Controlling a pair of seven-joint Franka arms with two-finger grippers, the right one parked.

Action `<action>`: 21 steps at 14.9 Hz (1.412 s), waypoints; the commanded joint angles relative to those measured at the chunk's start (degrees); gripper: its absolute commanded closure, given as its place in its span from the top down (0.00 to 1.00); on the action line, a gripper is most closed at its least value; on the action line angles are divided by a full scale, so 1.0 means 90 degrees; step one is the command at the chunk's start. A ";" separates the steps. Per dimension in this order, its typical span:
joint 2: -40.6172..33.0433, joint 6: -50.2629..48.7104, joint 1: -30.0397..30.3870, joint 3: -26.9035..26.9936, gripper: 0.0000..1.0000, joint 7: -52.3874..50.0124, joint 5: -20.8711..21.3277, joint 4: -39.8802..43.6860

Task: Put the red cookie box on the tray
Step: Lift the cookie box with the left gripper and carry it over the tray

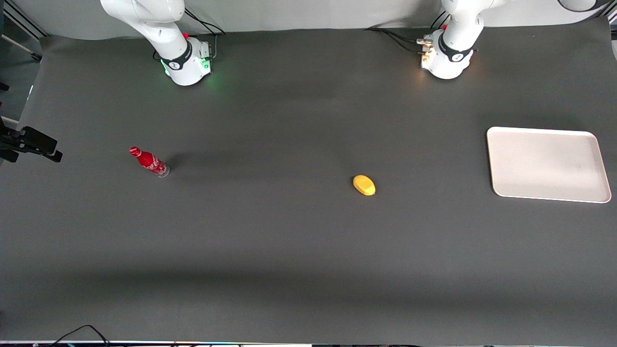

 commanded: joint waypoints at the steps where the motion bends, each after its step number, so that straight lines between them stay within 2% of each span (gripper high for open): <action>1: -0.1035 0.1466 -0.0350 -0.0311 0.00 0.0094 0.0057 -0.2308; 6: -0.0929 0.3506 -0.0350 -0.0772 0.00 0.0846 0.0057 -0.3696; 11: -0.0286 0.4885 -0.0311 -0.0850 0.00 0.1383 -0.0089 -0.4069; 14: 0.0018 0.5326 -0.0281 -0.0850 0.00 0.1823 -0.0625 -0.4186; 19: 0.0145 0.5659 -0.0272 -0.0879 0.00 0.1902 -0.0744 -0.4362; 20: 0.0175 0.5659 -0.0281 -0.0937 0.59 0.1912 -0.0792 -0.4324; 21: 0.0185 0.5659 -0.0281 -0.0986 1.00 0.1921 -0.0812 -0.4333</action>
